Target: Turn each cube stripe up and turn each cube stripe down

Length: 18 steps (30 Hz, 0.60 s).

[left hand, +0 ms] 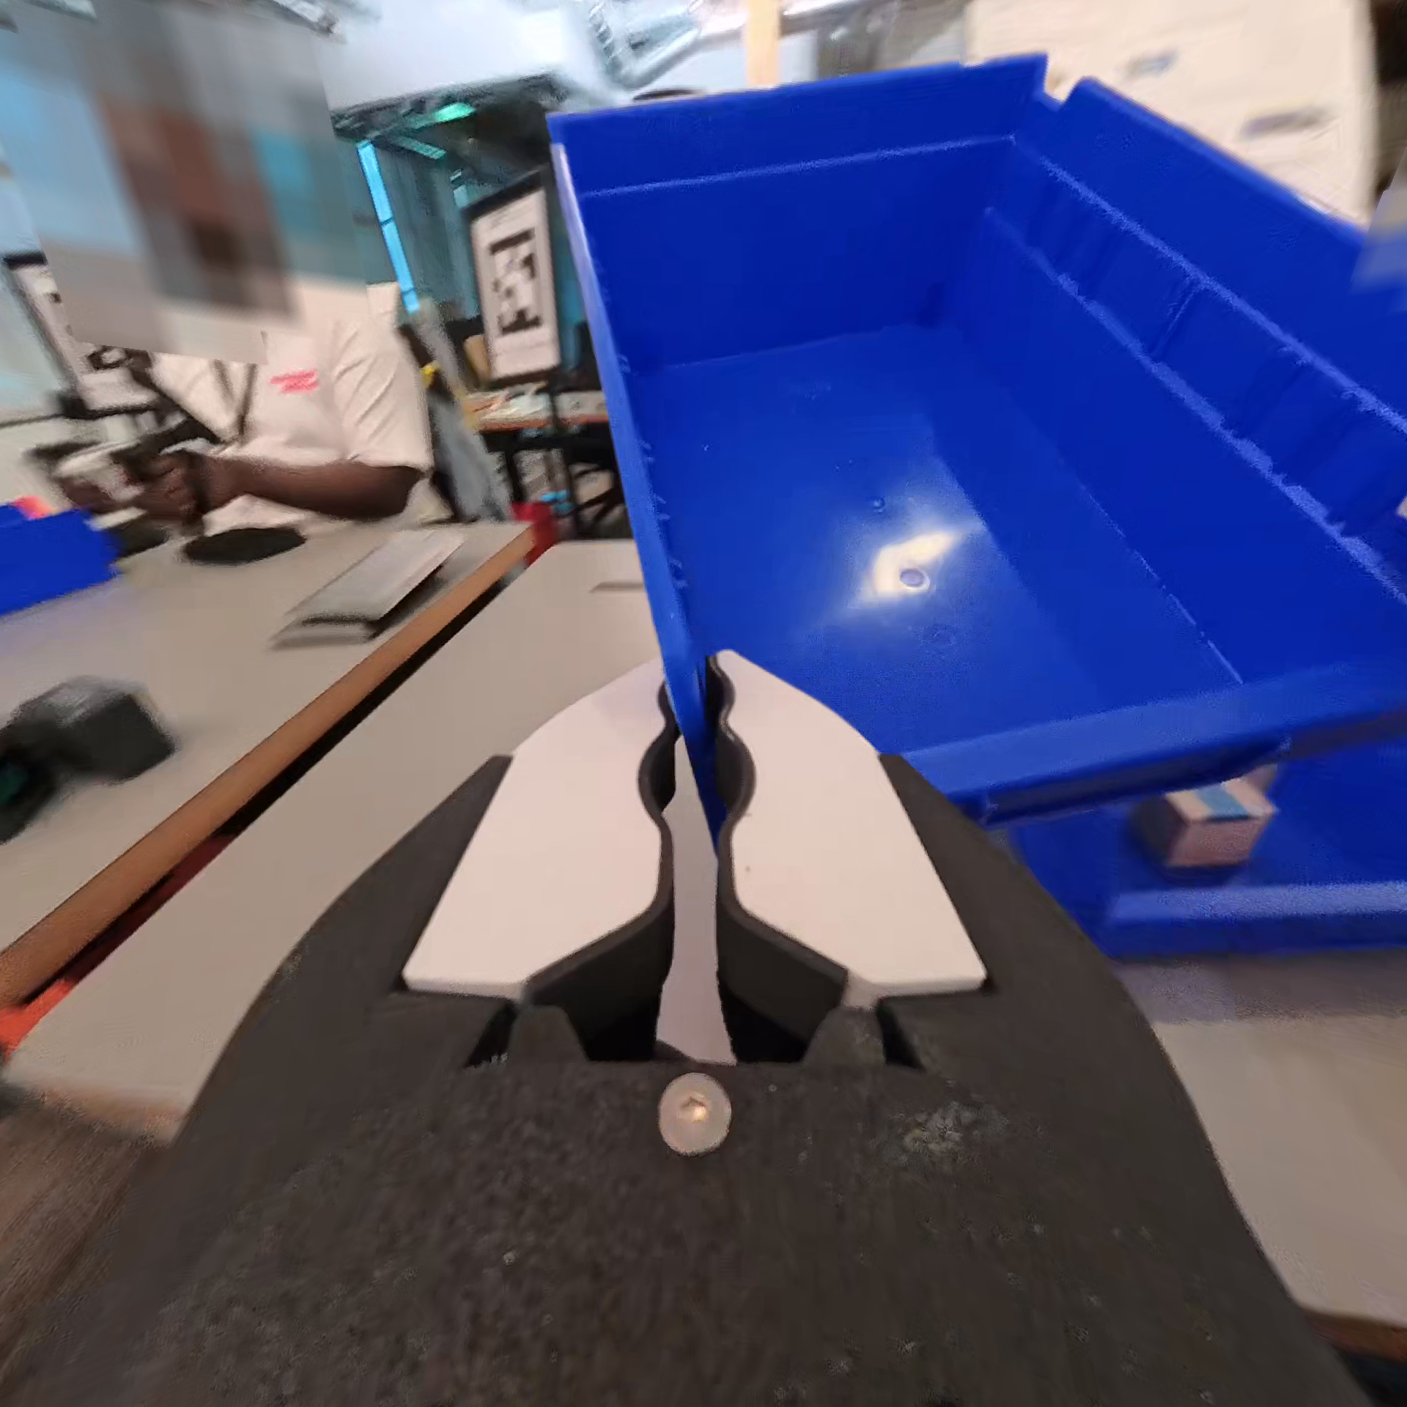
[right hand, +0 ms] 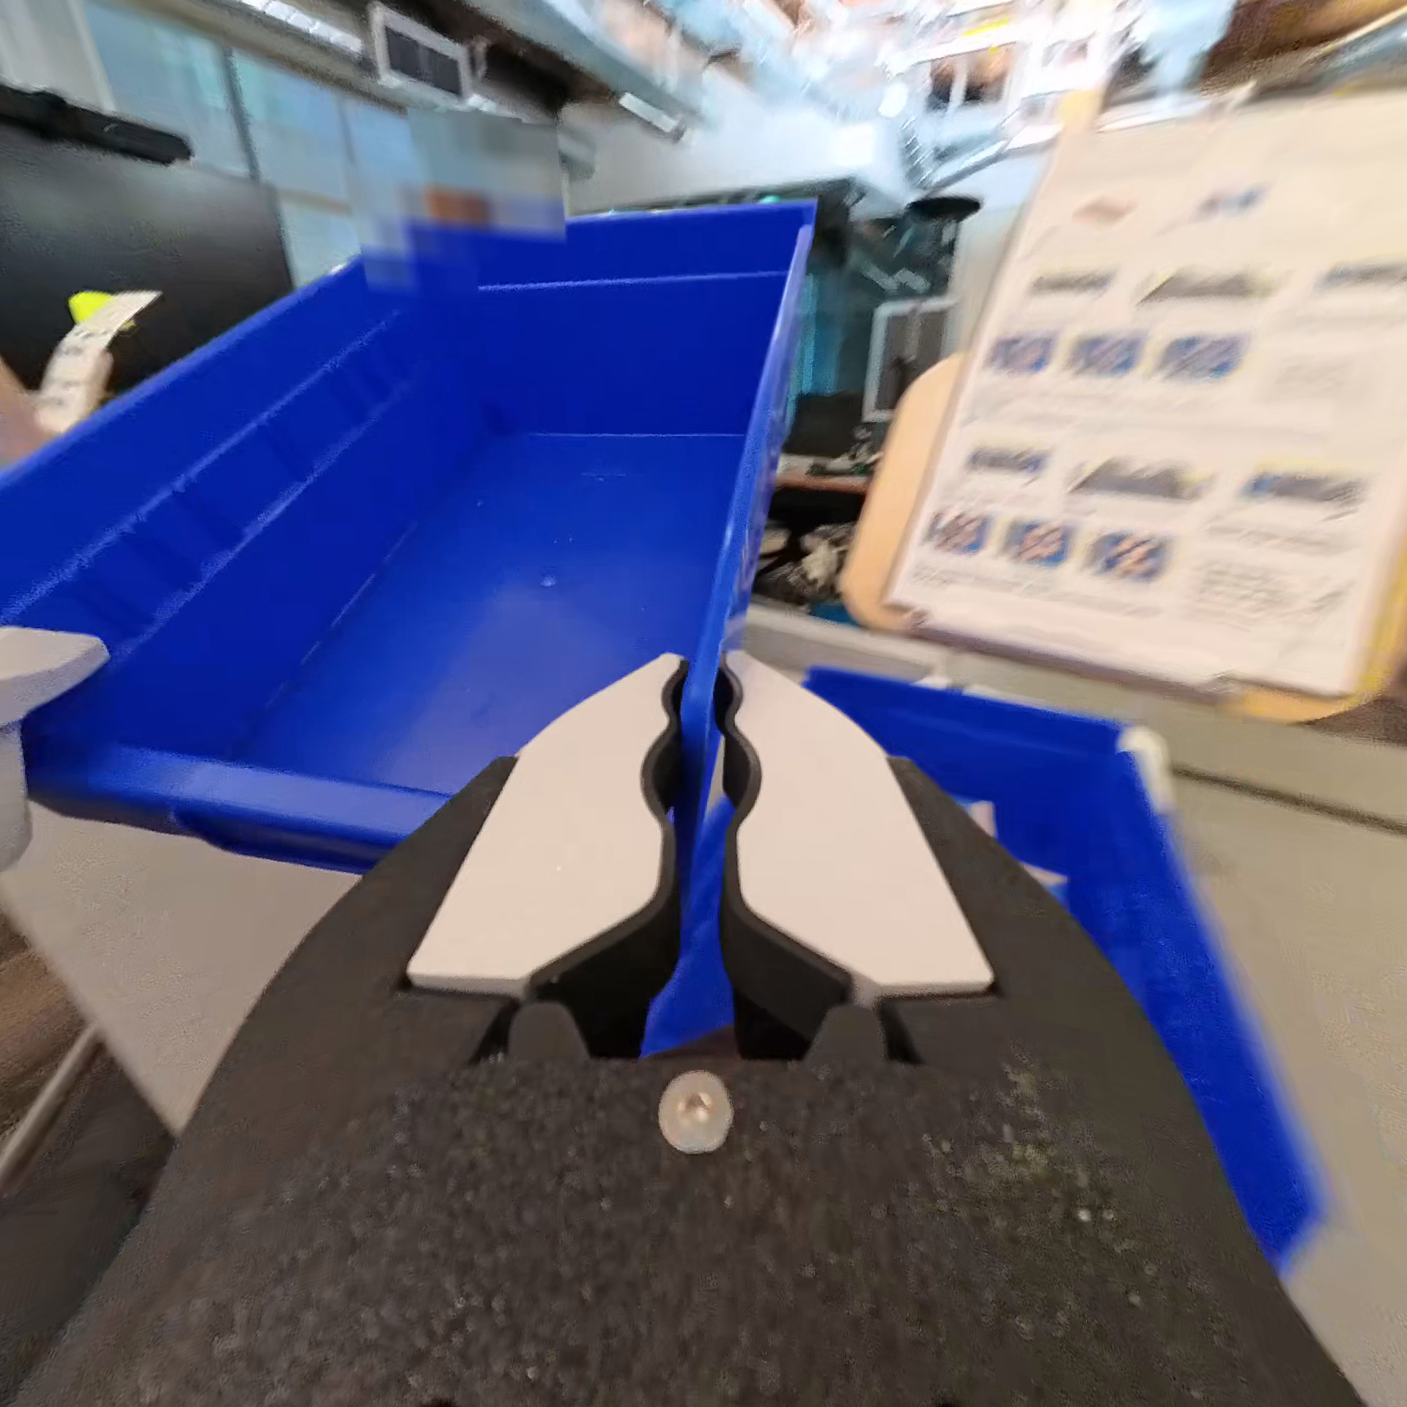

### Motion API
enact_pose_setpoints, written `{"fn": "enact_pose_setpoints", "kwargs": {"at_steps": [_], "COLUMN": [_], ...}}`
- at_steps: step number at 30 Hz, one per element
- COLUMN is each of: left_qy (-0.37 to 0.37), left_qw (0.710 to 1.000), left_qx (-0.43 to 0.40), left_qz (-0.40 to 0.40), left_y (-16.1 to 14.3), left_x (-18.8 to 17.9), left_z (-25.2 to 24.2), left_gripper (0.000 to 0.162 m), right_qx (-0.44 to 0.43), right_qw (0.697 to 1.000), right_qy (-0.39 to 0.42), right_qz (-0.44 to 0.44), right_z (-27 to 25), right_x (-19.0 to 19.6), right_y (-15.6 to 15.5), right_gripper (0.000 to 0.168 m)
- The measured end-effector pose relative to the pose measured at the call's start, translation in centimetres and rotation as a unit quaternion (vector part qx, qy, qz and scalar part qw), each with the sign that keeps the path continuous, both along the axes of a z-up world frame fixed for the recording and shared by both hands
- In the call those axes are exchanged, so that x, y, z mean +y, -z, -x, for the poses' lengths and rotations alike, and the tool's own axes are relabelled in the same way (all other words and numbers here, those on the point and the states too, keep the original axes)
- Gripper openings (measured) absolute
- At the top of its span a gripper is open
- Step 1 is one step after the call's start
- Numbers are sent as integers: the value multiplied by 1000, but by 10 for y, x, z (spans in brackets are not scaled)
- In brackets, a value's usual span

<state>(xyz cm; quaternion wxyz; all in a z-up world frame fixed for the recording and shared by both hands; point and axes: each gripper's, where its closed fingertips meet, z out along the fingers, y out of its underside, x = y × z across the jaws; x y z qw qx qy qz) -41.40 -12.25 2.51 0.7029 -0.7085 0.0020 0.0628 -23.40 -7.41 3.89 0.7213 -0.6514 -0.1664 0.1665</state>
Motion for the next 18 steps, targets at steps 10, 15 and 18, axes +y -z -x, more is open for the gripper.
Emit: {"fn": "enact_pose_setpoints", "kwargs": {"at_steps": [10,15,18], "left_qy": [220,287,300], "left_qw": [975,949,937], "left_qx": [8,12,31], "left_qz": [43,132,174], "left_y": [-20,53,95], "left_x": [86,104,108], "left_z": [-305,-454,-503], "left_gripper": [5,4,4], "right_qx": [-4,-3,28], "right_qw": [973,935,923], "right_qy": [224,313,316], "right_qz": [51,168,220], "right_z": [-308,-455,-506], "right_x": [14,8,8], "right_y": [-37,42,94], "right_gripper": [3,3,3]}}
